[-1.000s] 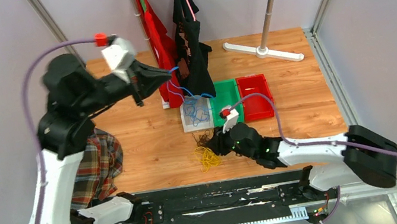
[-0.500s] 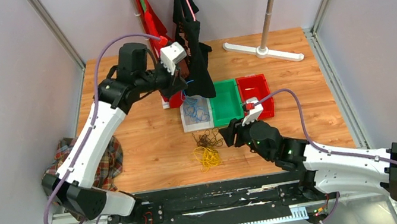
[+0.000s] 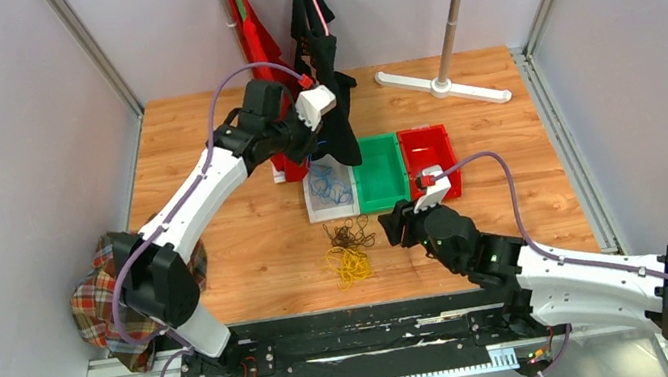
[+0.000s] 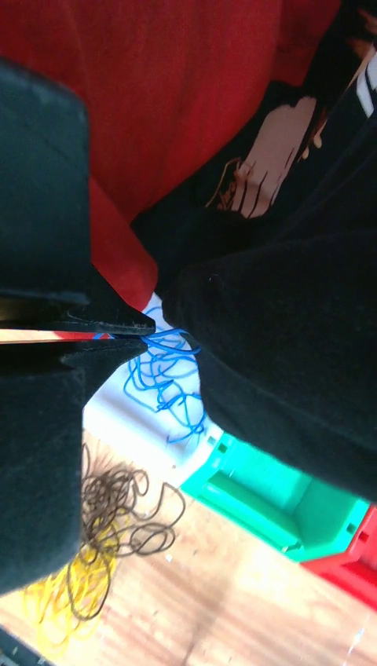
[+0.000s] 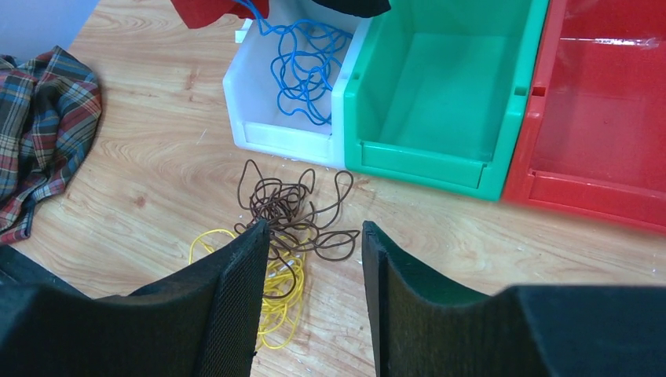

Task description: Untangle the cables

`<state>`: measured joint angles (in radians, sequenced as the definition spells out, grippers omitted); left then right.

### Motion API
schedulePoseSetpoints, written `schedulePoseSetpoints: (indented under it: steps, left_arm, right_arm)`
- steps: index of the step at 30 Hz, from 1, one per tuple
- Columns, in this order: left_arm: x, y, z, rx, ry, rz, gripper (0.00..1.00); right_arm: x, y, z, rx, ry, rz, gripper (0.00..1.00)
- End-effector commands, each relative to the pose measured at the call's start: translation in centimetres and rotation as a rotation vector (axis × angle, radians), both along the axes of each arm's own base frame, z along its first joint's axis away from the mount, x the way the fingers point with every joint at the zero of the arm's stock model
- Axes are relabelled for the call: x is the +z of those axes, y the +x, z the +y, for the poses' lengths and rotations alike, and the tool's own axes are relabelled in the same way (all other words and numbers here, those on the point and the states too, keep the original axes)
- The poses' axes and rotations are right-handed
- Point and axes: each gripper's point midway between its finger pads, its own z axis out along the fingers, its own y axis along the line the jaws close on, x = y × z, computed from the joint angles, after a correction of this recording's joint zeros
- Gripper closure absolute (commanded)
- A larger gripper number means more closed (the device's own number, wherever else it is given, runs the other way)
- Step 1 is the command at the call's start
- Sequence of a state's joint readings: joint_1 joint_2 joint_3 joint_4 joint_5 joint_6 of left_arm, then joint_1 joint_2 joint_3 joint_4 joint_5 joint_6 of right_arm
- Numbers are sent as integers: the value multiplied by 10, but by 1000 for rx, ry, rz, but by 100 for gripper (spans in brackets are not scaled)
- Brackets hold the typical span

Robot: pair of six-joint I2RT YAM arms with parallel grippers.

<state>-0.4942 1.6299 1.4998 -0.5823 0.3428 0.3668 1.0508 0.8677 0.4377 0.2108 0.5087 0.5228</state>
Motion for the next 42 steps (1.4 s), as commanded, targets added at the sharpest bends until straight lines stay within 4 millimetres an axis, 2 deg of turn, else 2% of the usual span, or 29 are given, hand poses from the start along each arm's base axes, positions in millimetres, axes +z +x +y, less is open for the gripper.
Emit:
schedulePoseSetpoints:
  steps: [1,6,9,13,16,17,19,22,24,28,32,36,42]
  left_arm:
    - [8,28,0,29,8,-154,100]
    - [-30,21,-5,8,36,-68,99]
    - [-58,11,-11,-19,59,-5,85]
    - [-79,4,-18,-46,76,47,75]
    - [-83,6,-19,-51,94,59,63]
    - [-83,5,-18,-55,103,69,53]
    - [-75,1,-19,-75,108,89,38]
    - [-57,-10,-19,-100,84,97,22]
    - [-44,-21,-19,-129,58,89,17]
    - [-28,-37,-17,-158,25,79,15]
    - [-28,-34,-13,-164,46,41,18]
    - [-47,-24,-5,-164,124,20,27]
    - [-92,-10,1,-187,249,32,37]
  right_arm:
    - [-8,2,-8,-29,-24,0,53]
    - [-7,3,-6,-23,-31,0,53]
    - [-6,3,-5,-18,-35,0,53]
    - [-4,2,-3,-10,-40,3,53]
    - [-4,2,-2,-5,-45,6,53]
    - [-3,2,-2,-3,-47,7,53]
    - [-3,2,0,6,-51,9,53]
    - [-5,1,2,18,-69,16,52]
    - [-7,1,4,27,-77,23,52]
    - [-9,0,7,36,-73,29,52]
    - [-8,0,10,47,-69,30,52]
    - [-9,-1,11,54,-73,36,52]
    - [-8,0,6,43,-82,25,52]
